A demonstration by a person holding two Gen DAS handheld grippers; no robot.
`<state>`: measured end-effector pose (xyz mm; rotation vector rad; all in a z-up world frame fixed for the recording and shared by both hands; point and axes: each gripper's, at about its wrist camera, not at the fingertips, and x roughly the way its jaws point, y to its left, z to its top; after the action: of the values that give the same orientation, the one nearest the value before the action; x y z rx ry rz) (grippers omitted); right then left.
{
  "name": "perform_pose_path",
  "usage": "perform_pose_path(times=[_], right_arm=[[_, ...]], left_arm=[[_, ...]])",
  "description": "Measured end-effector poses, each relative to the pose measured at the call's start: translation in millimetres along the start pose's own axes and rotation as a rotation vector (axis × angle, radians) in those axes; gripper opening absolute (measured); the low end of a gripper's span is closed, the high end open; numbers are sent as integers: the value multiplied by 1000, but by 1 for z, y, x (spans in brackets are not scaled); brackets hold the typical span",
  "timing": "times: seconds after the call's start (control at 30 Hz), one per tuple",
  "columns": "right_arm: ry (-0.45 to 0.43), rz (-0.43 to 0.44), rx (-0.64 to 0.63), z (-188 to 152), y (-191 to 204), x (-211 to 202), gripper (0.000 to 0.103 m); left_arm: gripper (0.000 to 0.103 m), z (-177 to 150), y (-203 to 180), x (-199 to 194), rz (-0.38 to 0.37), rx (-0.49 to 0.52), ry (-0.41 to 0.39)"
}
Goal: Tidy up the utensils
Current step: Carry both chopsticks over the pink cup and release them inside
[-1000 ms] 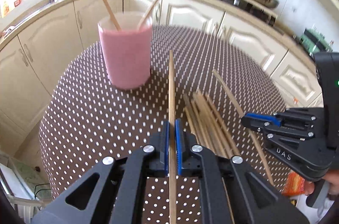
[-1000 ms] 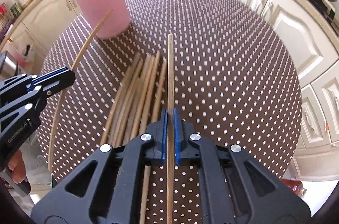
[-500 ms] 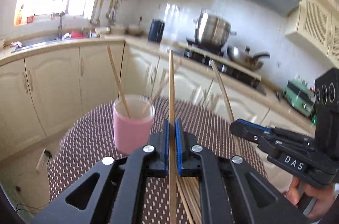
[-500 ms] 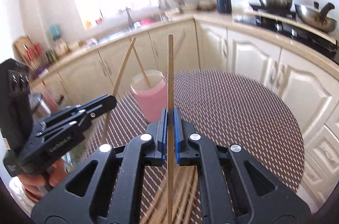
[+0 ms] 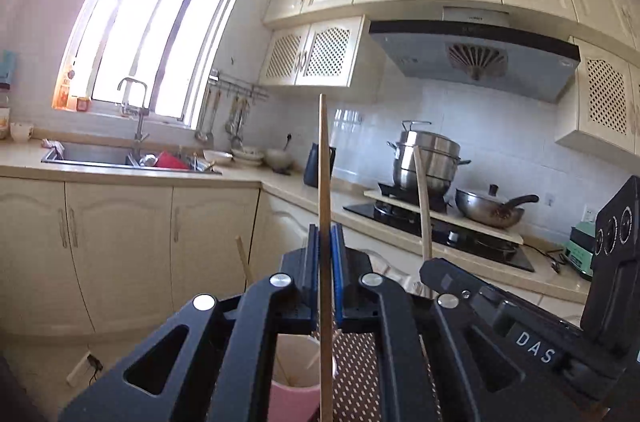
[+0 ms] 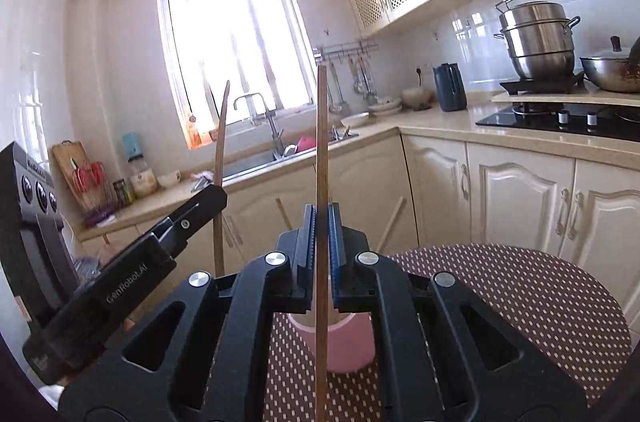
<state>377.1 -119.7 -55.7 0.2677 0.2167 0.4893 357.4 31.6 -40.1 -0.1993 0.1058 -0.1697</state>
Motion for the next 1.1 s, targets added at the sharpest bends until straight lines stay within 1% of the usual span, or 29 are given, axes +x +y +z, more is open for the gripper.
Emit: perform_pose_path(times=[0.2,0.4,0.5,0.6,0.8,1.1], right_arm=[[-70,7,8,8,-3,30,7],[-119,19,19,10,-3,54,7],[-129,21,13,9,-3,63,7],[-121,17,1,5,-3,72,7],[-80,6,-10,-10,-6,79,7],[-11,-2,-53,-33,0,63,7]], left_arm=[[6,4,12,27,4,-19,-57],[6,6,28,47,52,-48,-117],[6,4,31,57,68,-51,-128],[6,-2,35,68,79,-55,-116],[6,-24,38,81,84,-52,-60],[6,-42,33,65,71,-22,-4]])
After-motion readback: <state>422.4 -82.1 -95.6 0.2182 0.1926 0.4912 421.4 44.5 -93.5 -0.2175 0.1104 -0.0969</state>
